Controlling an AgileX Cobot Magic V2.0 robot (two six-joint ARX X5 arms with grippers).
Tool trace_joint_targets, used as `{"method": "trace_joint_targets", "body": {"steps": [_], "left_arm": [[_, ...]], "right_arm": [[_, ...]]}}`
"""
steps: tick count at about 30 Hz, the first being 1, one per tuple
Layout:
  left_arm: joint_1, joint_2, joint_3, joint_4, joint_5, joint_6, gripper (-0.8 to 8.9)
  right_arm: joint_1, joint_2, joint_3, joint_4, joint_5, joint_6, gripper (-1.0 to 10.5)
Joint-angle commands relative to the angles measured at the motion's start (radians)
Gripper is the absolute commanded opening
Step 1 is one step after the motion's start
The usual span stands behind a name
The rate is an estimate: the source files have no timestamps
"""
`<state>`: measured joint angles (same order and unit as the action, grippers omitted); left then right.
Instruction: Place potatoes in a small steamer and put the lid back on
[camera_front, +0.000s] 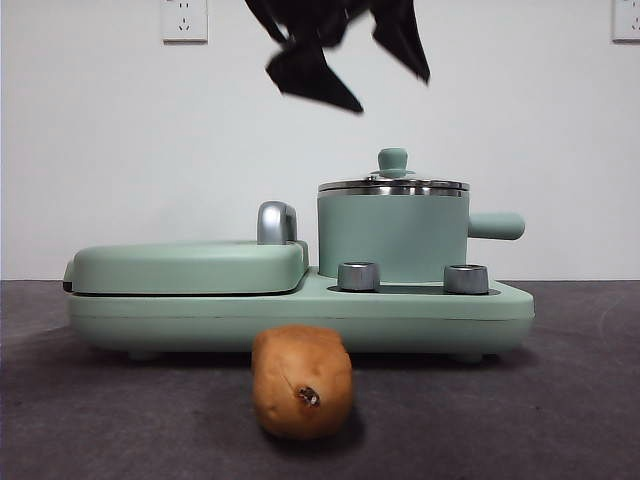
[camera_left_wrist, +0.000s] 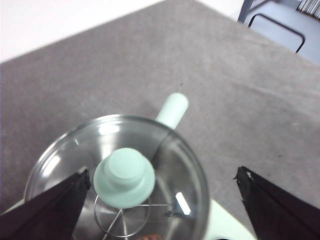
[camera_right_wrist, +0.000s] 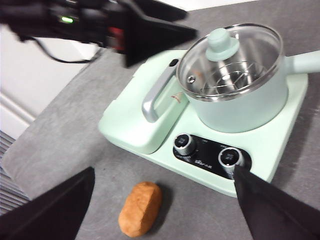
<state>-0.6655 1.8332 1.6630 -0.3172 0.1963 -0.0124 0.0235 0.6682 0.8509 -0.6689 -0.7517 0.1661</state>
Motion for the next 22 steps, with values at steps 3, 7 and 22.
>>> {"method": "trace_joint_targets", "body": {"steps": [3, 7, 22], "left_arm": [[-0.009, 0.086, 0.061, 0.035, -0.006, 0.001, 4.67], [-0.009, 0.128, 0.072, 0.115, -0.01, 0.0, 4.66], [-0.016, 0.208, 0.114, 0.088, -0.047, 0.0, 4.31]], "right_arm": [[0.002, 0.003, 0.017, 0.01, -0.008, 0.017, 4.4], [0.002, 0.003, 0.017, 0.01, -0.008, 0.017, 4.4], [0.002, 0.003, 0.017, 0.01, -0.008, 0.017, 4.4]]}}
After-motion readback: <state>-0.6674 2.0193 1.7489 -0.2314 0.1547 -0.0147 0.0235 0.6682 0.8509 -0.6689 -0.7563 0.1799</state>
